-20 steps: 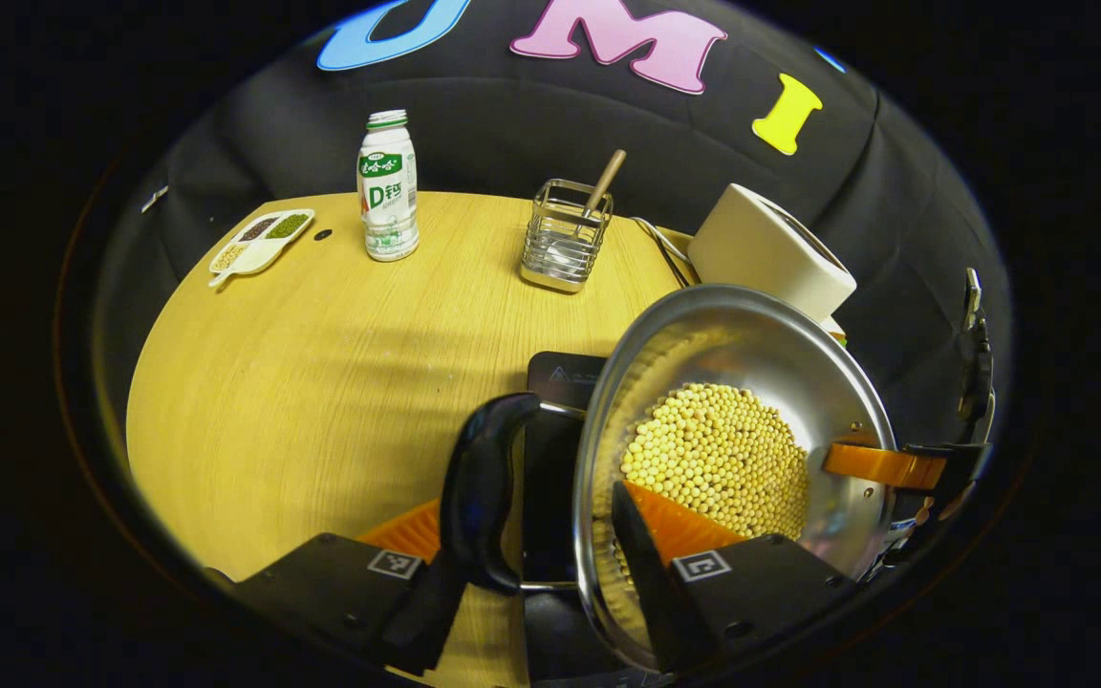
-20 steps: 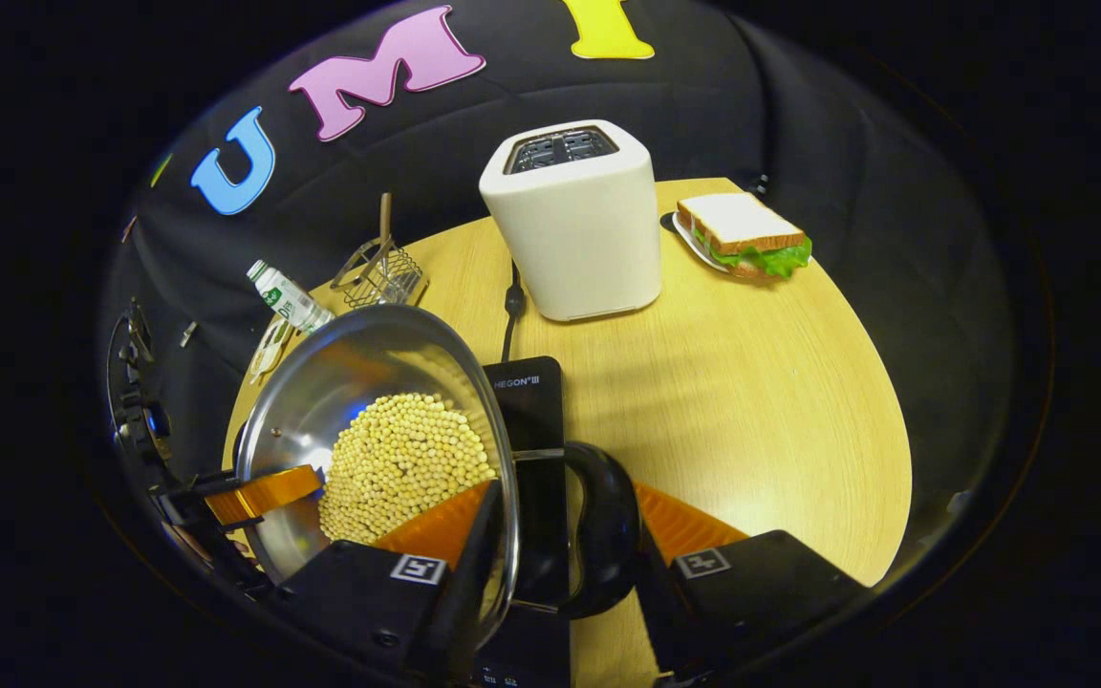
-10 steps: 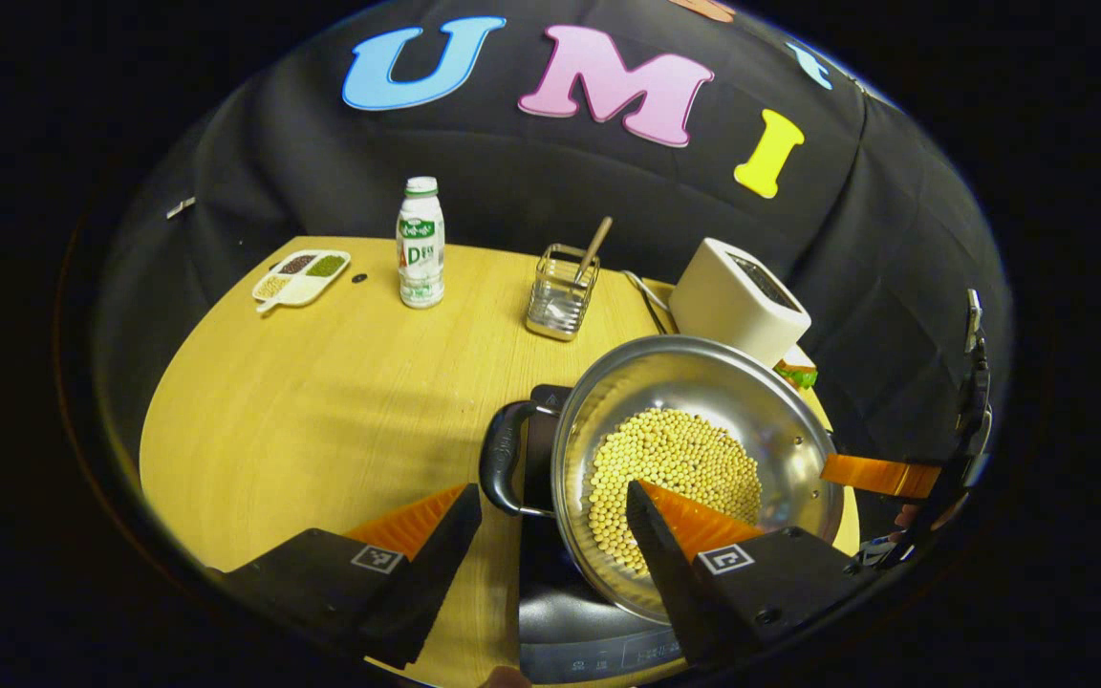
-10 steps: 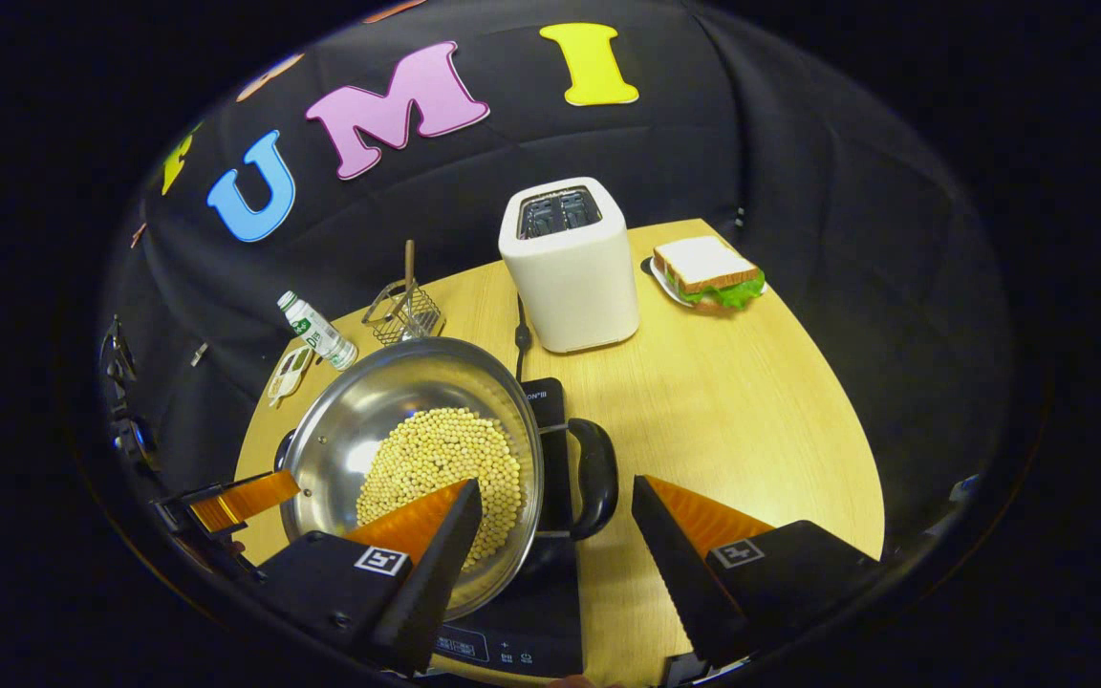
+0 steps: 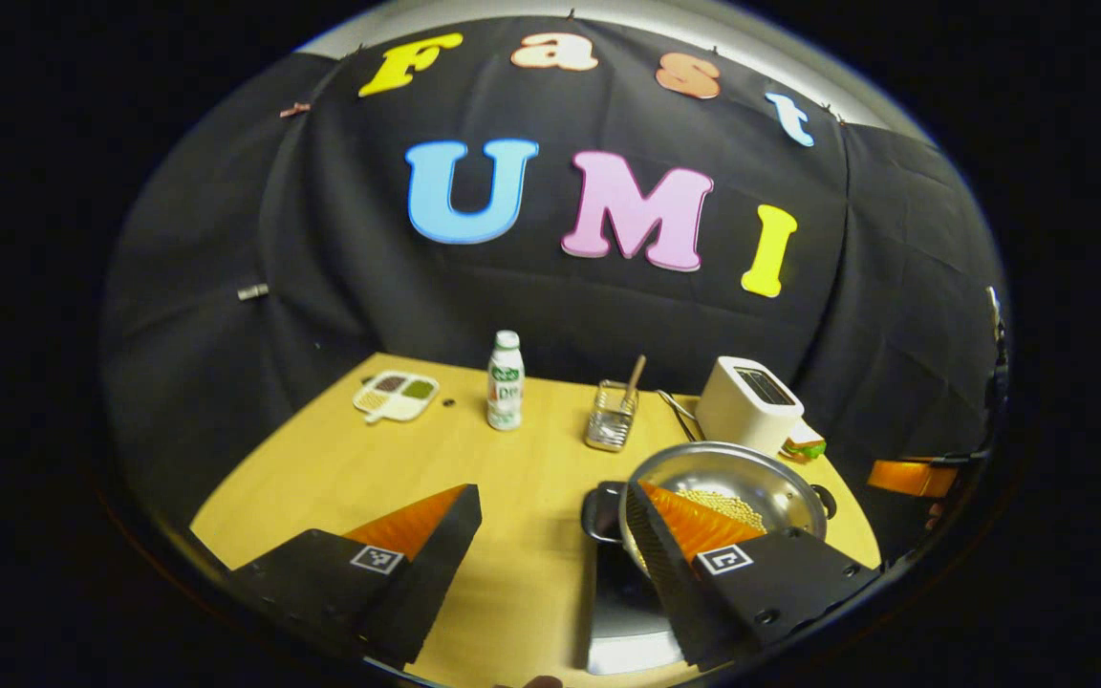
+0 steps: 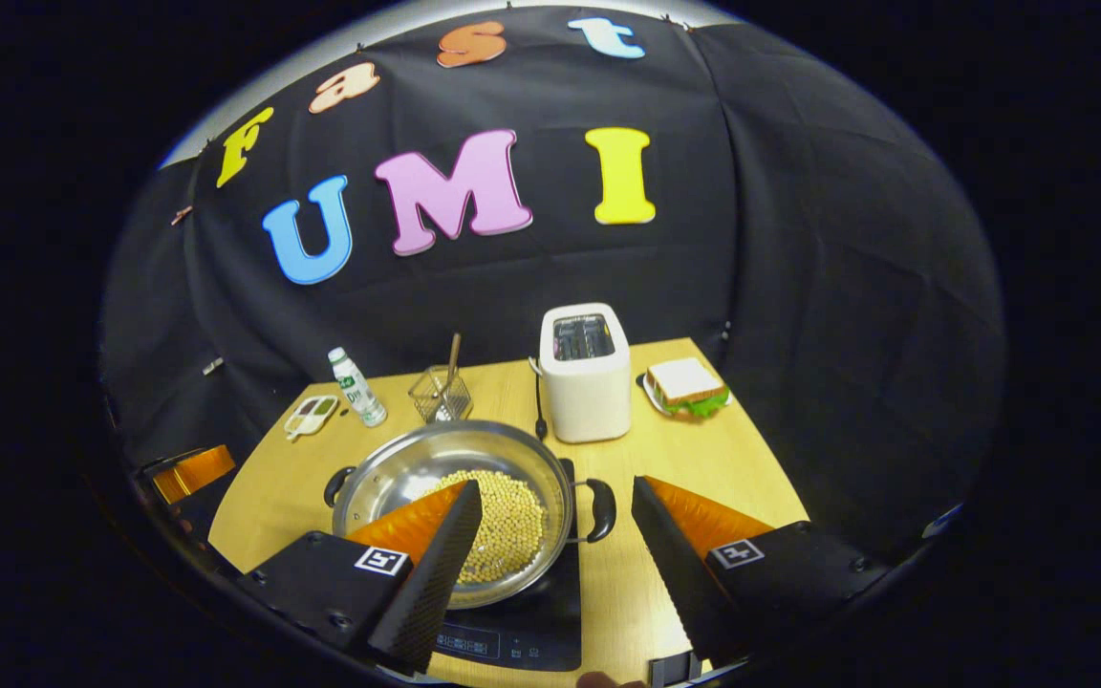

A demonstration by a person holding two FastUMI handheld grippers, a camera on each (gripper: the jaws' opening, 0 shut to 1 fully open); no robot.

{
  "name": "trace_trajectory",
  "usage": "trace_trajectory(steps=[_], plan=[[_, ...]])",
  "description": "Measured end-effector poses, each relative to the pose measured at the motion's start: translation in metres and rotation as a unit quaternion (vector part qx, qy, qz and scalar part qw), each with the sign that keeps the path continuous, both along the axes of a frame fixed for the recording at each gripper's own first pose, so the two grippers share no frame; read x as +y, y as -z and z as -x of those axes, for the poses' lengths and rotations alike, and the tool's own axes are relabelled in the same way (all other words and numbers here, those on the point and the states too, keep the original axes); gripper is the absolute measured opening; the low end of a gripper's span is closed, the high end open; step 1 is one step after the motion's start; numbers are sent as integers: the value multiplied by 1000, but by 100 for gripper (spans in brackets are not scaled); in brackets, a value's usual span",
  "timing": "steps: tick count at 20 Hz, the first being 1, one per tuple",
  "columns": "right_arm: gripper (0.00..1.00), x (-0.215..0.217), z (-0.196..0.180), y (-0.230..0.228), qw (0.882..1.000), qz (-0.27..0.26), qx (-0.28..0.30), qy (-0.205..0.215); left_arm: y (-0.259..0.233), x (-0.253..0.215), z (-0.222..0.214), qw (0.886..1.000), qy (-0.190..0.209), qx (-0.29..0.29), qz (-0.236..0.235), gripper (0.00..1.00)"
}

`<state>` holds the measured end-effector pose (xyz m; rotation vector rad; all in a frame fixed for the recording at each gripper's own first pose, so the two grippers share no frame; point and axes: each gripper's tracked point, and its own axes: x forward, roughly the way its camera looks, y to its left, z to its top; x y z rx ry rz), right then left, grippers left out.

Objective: First push the handle of the pot to place it horizontally, then grasp the pot with both hands and set it on the induction cooktop.

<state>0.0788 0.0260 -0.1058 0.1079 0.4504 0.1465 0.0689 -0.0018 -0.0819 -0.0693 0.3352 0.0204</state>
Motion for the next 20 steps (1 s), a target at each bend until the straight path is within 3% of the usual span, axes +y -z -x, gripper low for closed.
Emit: trace_trajectory(steps=[3, 8, 12, 14, 19, 20], plan=[[99, -8, 7, -45, 997, -8, -69, 28, -39, 14, 23, 998, -5, -55, -26, 95], [98, -9, 31, -102, 983, -22, -170, 69, -82, 26, 55, 991, -13, -131, -33, 95], [98, 2, 59, -123, 969, -39, -233, 77, -71, 25, 78, 990, -3, -135, -34, 95], [98, 4, 68, -114, 966, -35, -241, 87, -60, 31, 87, 991, -10, -130, -36, 95], [98, 21, 94, -85, 974, -9, -215, 72, -45, 19, 107, 994, 9, -112, -18, 95], [92, 21, 98, -83, 974, 0, -215, 71, -45, 17, 109, 994, 11, -112, -17, 95]])
